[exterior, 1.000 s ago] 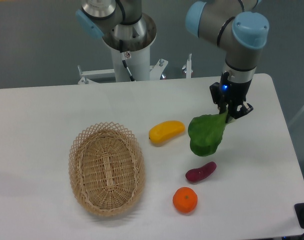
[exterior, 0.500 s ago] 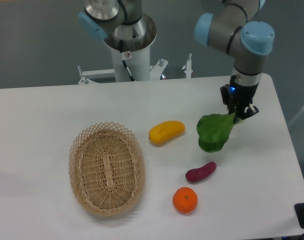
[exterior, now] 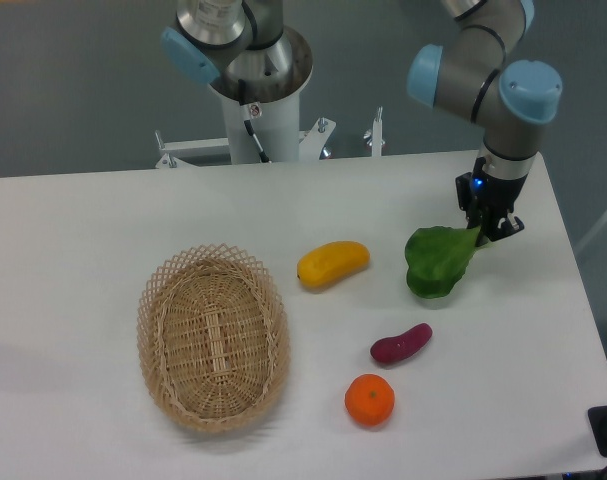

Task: Place the green vegetable on the table
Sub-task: 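Raise the open gripper up and away from the bok choy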

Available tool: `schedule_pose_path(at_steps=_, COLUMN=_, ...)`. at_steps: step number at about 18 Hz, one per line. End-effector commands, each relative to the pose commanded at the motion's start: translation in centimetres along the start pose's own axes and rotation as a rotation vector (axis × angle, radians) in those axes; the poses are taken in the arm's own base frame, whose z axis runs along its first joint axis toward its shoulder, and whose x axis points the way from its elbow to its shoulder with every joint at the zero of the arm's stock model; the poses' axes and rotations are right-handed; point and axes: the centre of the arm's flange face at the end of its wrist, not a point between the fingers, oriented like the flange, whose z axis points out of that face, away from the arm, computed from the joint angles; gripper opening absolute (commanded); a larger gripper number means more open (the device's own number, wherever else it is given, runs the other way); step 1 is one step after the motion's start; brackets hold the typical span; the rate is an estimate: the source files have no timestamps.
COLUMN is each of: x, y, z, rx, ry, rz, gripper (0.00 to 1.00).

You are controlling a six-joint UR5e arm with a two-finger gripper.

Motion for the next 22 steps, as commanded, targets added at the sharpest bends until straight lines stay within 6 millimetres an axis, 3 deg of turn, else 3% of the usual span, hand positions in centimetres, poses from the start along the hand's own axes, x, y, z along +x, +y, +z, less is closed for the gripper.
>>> schedule_pose_path(at_steps=3, x=0.1, y=0.4, z=0.2, rx=0.002, ry=0.005, rz=-0.016, gripper=0.39)
schedule_pose_path(at_steps=4, x=0.1, y=0.4, z=0.2, rx=0.002, ry=0.005, rz=-0.018, gripper=0.46)
schedule_pose_path(at_steps=5, x=0.1, y=0.4, z=0.2, rx=0.002, ry=0.005, rz=-0.018, gripper=0.63)
schedule_pose_path(at_steps=6, x=0.0, y=0.4, z=0.1, rx=0.0, ry=0.001, rz=-0.015, gripper=0.88)
schedule_pose_path(at_steps=7, x=0.0, y=0.4, z=0.1, rx=0.0, ry=0.002, rz=-0.02, gripper=1.0)
schedule_pose_path(at_steps=10, x=0.6, y=0.4, z=0.3, rx=-0.002, ry=0.012, rz=-0.035, gripper=1.0)
schedule_pose_path(at_steps=13, x=0.2, y=0.4, z=-1.5, rx=-0.019, ry=-0.019, rz=-0.041, gripper=1.0)
schedule_pose_path(at_steps=16, x=-1.3, y=-0.7, z=-6.8, rx=-0.03, ry=-0.119, rz=-0.034, gripper=1.0)
schedule_pose_path(at_steps=18, x=-2.8, y=-1.8, z=-9.4, rx=0.007, ry=-0.187, rz=-0.09, gripper=1.0)
schedule_pose_path(at_steps=22, x=-3.4, y=-2.0, z=-15.1, rx=-0.005, ry=-0.222, rz=-0.119, gripper=1.0)
